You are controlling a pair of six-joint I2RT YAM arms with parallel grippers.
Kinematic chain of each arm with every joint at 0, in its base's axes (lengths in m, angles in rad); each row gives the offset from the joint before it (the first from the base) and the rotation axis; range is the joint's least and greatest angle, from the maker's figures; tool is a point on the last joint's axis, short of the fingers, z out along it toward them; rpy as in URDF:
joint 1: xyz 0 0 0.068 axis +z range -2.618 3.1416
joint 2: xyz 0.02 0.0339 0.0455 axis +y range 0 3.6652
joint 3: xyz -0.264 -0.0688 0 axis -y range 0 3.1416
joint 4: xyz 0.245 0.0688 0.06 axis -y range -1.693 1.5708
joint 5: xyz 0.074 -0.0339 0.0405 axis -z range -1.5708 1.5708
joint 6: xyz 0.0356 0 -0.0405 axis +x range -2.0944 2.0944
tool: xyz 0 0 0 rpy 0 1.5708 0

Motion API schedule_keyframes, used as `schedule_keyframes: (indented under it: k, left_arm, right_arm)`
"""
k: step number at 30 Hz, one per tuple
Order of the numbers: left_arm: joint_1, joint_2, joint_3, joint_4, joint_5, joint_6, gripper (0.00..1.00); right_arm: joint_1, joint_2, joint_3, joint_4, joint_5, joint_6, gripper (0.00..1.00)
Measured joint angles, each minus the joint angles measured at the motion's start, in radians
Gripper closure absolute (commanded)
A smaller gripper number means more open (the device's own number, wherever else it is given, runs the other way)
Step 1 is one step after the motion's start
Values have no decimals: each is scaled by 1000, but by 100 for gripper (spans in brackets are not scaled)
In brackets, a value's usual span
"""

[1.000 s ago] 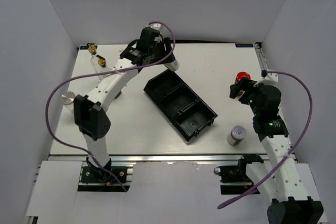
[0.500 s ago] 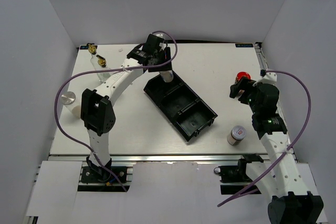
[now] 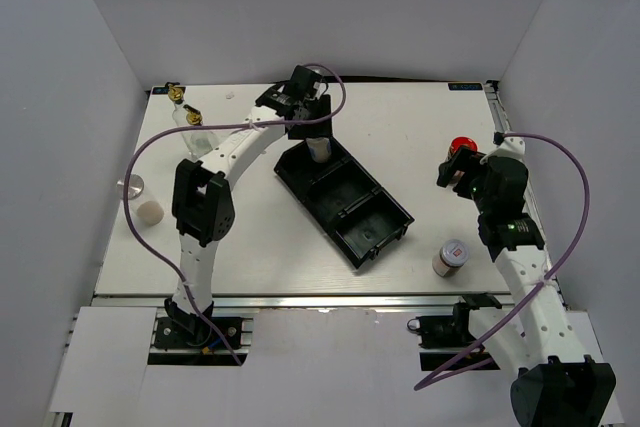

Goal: Organize the condiment bottles

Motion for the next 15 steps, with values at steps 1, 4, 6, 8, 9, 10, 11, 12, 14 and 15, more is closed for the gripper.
schedule_keyframes:
  k: [1,4,6,8,9,10,11,12,14,15]
  left_arm:
    - [0,13,0,-1,0,1,61]
    - [0,51,0,-8,0,3,55]
    - [0,68,3,-10,1,6,46]
    - [0,71,14,-4,4,7,41]
    - [1,71,17,-4,5,8,36]
    - [0,71,18,-5,8,9,36]
    - [0,71,18,-5,8,10,32]
    - [0,71,18,-5,9,11,23]
    - [0,71,18,-5,12,18,2]
    - [0,71,20,-3,13,21,2]
  right_arm:
    - [0,2,0,0,1,0,10]
    - [0,8,0,-1,4,0,11]
    - [0,11,0,-2,5,0,11]
    - [0,13,0,-2,8,0,11]
    - [0,13,0,-3,8,0,11]
    - [0,13,0,-2,10,0,10]
    - [0,14,0,-3,11,0,11]
    - [0,14,0,-3,11,0,11]
    - [0,17,0,-3,11,0,11]
    - [0,19,0,-3,11,0,11]
